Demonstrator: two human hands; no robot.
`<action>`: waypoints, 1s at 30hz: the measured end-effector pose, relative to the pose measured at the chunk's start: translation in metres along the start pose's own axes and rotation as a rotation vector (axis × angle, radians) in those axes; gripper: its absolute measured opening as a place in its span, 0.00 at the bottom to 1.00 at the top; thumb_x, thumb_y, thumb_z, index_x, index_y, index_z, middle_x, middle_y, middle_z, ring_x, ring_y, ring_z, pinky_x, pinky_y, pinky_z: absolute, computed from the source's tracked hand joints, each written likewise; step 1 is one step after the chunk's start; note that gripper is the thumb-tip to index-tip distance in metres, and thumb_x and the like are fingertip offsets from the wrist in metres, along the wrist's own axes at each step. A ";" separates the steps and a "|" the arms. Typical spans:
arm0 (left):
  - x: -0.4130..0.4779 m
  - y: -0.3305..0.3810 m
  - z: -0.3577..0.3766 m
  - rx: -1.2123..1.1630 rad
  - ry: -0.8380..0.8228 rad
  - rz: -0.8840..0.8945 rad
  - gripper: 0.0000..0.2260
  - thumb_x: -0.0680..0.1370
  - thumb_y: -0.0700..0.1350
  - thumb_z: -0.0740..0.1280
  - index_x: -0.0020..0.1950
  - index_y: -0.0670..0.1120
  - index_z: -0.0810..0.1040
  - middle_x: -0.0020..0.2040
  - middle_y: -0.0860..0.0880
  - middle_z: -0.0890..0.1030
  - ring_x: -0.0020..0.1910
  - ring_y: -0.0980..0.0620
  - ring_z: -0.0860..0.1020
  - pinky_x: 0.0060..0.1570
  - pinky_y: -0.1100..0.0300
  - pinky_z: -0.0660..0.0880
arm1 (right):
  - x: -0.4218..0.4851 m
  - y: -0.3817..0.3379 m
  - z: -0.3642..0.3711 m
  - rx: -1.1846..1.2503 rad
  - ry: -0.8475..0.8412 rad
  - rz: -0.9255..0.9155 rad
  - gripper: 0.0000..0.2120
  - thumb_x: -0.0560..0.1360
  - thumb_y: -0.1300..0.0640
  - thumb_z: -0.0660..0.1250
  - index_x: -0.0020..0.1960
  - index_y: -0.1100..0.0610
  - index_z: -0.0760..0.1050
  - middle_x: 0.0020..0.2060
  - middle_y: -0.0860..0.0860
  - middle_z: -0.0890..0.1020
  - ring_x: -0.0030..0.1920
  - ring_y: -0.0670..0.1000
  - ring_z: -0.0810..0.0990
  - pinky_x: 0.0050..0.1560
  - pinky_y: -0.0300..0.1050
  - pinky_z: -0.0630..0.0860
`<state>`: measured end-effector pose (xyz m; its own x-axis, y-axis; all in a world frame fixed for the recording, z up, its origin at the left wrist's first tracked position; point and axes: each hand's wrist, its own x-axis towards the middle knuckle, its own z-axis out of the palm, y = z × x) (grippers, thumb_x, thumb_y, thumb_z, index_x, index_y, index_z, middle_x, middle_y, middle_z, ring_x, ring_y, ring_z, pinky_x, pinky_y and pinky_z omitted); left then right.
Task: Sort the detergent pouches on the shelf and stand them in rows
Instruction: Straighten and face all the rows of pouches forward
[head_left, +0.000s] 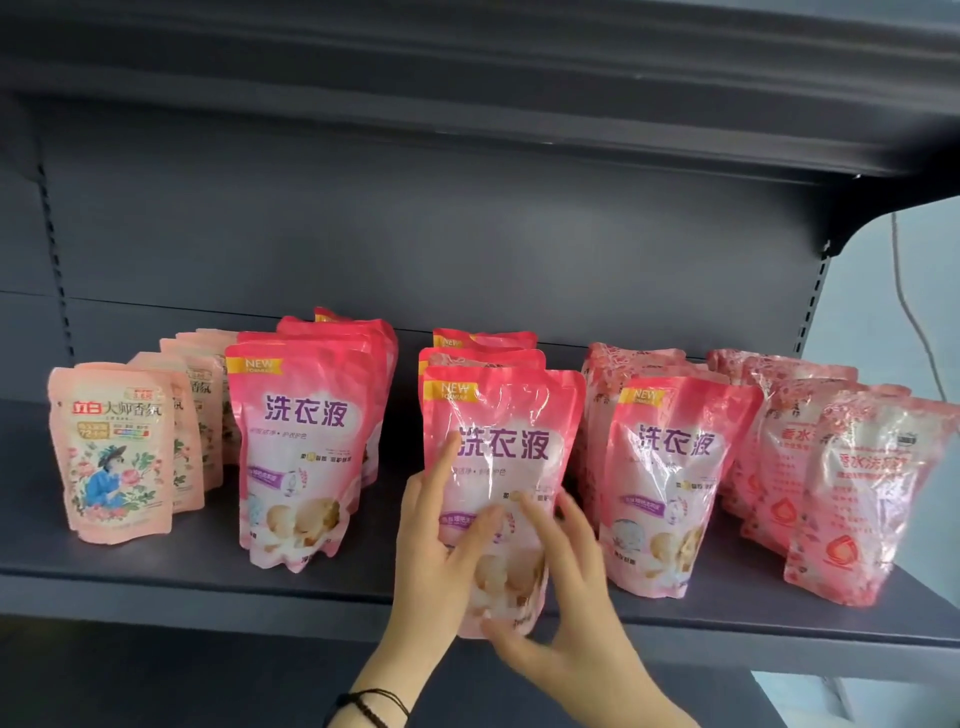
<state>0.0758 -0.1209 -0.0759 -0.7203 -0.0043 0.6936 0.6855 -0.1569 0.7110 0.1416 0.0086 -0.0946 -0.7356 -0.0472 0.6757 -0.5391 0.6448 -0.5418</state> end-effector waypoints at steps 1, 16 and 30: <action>0.002 -0.002 0.000 0.007 -0.011 0.004 0.28 0.72 0.48 0.70 0.69 0.67 0.67 0.60 0.71 0.71 0.61 0.68 0.72 0.50 0.74 0.73 | -0.003 0.004 0.004 -0.010 -0.041 -0.001 0.44 0.67 0.47 0.73 0.75 0.34 0.51 0.75 0.36 0.46 0.76 0.43 0.54 0.69 0.30 0.63; -0.003 -0.028 -0.043 0.308 -0.328 -0.076 0.45 0.68 0.54 0.75 0.73 0.72 0.47 0.65 0.74 0.58 0.65 0.70 0.65 0.55 0.78 0.68 | 0.020 0.028 0.018 -0.011 -0.008 0.011 0.46 0.70 0.60 0.76 0.74 0.33 0.53 0.73 0.35 0.46 0.69 0.32 0.60 0.56 0.22 0.68; 0.023 -0.048 -0.026 0.320 -0.419 -0.138 0.41 0.75 0.44 0.71 0.74 0.70 0.48 0.65 0.69 0.62 0.66 0.70 0.65 0.56 0.79 0.67 | 0.052 0.054 0.004 -0.092 -0.158 0.064 0.45 0.72 0.51 0.74 0.73 0.30 0.46 0.75 0.40 0.49 0.65 0.35 0.67 0.56 0.30 0.73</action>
<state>0.0235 -0.1395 -0.0975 -0.7470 0.3997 0.5313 0.6324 0.1809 0.7532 0.0723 0.0375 -0.0905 -0.8264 -0.1182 0.5506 -0.4546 0.7170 -0.5285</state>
